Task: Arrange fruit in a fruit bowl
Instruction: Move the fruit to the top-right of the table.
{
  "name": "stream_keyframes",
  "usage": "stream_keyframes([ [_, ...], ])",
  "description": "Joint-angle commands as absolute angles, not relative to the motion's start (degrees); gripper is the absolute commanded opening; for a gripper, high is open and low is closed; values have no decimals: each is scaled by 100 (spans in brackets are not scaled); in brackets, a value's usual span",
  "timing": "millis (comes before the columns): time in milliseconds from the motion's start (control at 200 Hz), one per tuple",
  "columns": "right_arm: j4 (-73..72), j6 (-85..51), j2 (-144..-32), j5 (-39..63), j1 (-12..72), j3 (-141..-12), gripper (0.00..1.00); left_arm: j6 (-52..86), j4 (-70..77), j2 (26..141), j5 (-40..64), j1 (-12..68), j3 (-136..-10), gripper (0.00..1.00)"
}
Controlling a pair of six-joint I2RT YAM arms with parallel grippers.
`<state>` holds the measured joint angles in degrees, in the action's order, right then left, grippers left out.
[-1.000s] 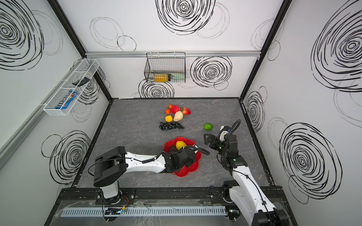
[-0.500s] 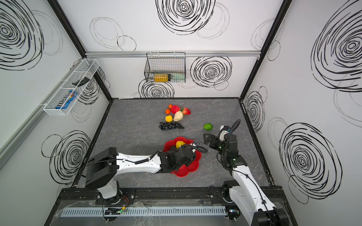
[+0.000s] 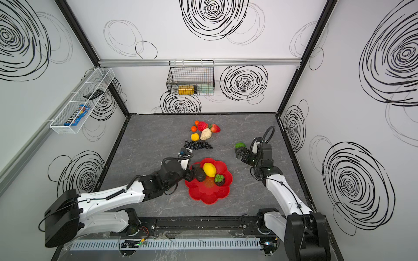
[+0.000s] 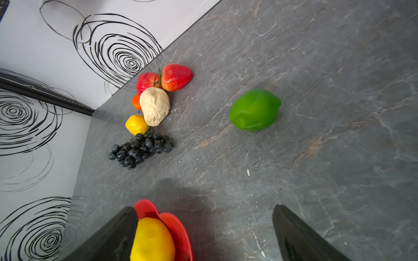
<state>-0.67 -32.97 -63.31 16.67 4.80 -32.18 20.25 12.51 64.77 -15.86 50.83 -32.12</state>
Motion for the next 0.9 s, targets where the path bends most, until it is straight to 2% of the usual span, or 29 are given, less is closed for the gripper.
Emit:
stream_keyframes([
  [0, -6, -3168, -6670, 1780, 388, -3486, 98, 2364, 1795, 5725, -1388, 4645, -2634, 67],
  [315, 450, -2873, -7589, 1379, 308, -4148, 97, 2243, 2099, 4008, -1645, 3964, -1202, 77],
  [615, 1243, -2655, -8626, 492, 325, -4687, 95, 2300, 2224, 3744, -1213, 3443, -915, 81],
  [891, 1379, -2632, -9195, -8, 489, -4967, 96, 2413, 2201, 3571, -1116, 3379, -866, 85],
])
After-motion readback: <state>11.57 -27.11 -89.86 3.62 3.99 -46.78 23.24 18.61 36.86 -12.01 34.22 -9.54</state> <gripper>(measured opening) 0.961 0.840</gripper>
